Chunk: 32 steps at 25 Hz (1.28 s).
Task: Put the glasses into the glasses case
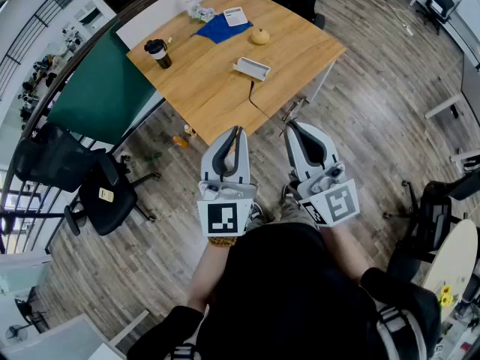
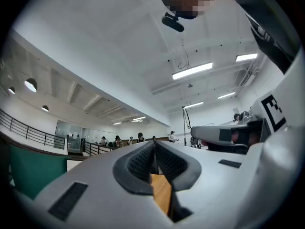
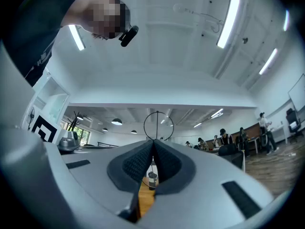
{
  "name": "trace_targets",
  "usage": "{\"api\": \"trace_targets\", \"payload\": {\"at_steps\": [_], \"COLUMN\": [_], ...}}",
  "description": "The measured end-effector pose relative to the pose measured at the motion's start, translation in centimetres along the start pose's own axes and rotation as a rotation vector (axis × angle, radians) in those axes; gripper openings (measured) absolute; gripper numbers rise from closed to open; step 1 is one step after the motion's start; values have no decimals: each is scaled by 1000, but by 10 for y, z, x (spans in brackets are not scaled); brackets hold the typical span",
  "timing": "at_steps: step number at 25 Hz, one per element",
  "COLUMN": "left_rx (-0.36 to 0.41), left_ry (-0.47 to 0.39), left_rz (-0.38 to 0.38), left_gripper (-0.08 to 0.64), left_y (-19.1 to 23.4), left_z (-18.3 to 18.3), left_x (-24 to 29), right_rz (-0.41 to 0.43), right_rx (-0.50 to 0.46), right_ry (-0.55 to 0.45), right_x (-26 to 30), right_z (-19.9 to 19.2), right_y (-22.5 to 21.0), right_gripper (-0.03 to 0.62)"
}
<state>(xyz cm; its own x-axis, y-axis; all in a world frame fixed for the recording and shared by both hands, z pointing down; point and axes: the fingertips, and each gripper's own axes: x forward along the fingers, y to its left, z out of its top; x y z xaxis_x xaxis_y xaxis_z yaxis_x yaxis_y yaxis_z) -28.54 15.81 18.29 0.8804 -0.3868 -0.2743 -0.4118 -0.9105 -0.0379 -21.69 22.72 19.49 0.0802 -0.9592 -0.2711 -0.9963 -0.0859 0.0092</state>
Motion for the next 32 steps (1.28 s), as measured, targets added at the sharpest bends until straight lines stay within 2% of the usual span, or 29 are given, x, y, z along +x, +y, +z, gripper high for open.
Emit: {"api": "trace_targets", "payload": {"at_steps": [19, 32], "left_rx": [-12, 12], "left_ry": [26, 64], "left_rz": [2, 0], "left_gripper": [31, 31], "left_y": [-17, -34], "left_z": [-17, -39], "left_x": [36, 79], "right_rz": [-13, -22], "right_rx": [21, 65], "right_ry": [-9, -3], "right_x": [-1, 7], "right_z": [-1, -13], "right_y": [-42, -99], "right_gripper": [15, 15]}}
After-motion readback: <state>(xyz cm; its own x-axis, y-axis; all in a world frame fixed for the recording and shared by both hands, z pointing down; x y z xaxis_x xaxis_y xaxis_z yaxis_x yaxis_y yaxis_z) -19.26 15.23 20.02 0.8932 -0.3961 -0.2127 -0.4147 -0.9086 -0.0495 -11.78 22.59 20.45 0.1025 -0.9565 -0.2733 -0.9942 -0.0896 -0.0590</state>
